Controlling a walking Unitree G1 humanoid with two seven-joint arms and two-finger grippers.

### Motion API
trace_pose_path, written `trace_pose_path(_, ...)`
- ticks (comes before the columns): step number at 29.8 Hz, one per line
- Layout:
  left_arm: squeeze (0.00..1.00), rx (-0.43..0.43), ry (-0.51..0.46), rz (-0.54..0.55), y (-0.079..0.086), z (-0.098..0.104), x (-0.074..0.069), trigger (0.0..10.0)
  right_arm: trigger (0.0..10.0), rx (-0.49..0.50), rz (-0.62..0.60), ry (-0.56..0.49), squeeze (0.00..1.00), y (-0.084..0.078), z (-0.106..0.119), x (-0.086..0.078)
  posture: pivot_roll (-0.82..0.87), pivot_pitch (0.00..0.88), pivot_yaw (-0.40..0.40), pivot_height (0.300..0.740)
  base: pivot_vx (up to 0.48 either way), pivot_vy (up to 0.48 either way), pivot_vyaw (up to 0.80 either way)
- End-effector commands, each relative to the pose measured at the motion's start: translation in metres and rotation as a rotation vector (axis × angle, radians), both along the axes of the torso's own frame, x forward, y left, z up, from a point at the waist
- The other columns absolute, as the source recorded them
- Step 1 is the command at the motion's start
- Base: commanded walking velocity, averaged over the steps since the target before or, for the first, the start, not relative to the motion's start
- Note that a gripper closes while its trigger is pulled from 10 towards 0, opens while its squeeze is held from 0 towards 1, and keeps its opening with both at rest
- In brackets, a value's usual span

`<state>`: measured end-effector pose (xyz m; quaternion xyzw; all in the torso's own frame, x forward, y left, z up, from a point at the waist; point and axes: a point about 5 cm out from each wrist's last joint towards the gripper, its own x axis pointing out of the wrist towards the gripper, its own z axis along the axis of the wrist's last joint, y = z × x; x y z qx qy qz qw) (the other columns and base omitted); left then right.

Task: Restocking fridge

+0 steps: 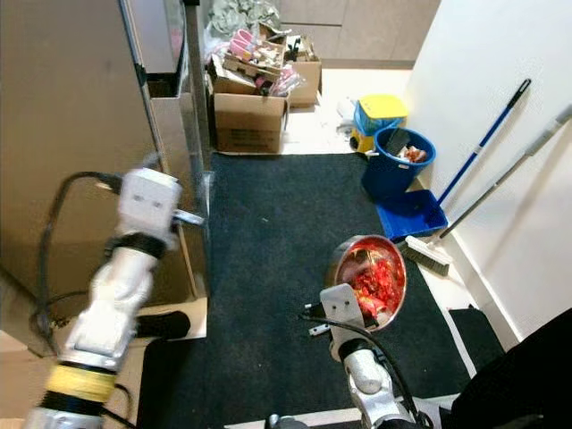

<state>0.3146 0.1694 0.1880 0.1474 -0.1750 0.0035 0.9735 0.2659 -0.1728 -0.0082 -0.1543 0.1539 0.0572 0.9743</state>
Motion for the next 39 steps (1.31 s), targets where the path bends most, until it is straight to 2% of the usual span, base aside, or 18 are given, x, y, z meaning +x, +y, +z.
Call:
trace_pose_path(1,0.00,-0.016,0.031,0.018,0.005,-0.005,-0.001,10.0,10.0,0.018,-0.029,-0.038,0.00,-0.004,0.006,0.003,-0.02,0.083,-0.045,0.740,0.000,0.000,0.00)
trace_pose_path(3,0.00,-0.028,0.038,0.055,0.015,-0.004,-0.003,10.0,10.0,0.025,-0.026,-0.044,0.00,-0.002,0.007,0.005,-0.01,0.084,-0.047,0.740,0.000,0.000,0.00)
trace_pose_path(6,0.00,-0.026,0.045,0.047,0.012,-0.005,-0.004,10.0,10.0,0.036,-0.018,-0.047,0.00,-0.001,0.008,0.005,-0.01,0.083,-0.048,0.740,0.000,0.000,0.00)
trace_pose_path(8,0.00,-0.052,0.067,0.001,-0.001,-0.010,-0.007,10.0,10.0,0.058,0.002,-0.057,0.00,0.003,0.009,0.005,-0.02,0.083,-0.051,0.740,0.000,0.000,0.00)
trace_pose_path(15,0.00,-0.126,0.115,-0.051,-0.017,-0.019,-0.011,10.0,10.0,0.073,0.012,-0.059,0.00,0.001,0.009,0.002,-0.03,0.092,-0.066,0.740,0.000,0.000,0.00)
trace_pose_path(30,0.00,-0.134,0.146,-0.024,-0.018,-0.028,-0.010,10.0,10.0,0.077,0.026,-0.067,0.00,0.000,0.011,0.002,-0.05,0.119,-0.088,0.740,0.000,0.000,0.00)
trace_pose_path(39,0.00,-0.130,0.133,-0.040,-0.024,-0.029,-0.012,10.0,10.0,0.067,0.023,-0.068,0.00,-0.005,0.012,0.001,-0.06,0.135,-0.099,0.740,0.401,0.000,0.00)
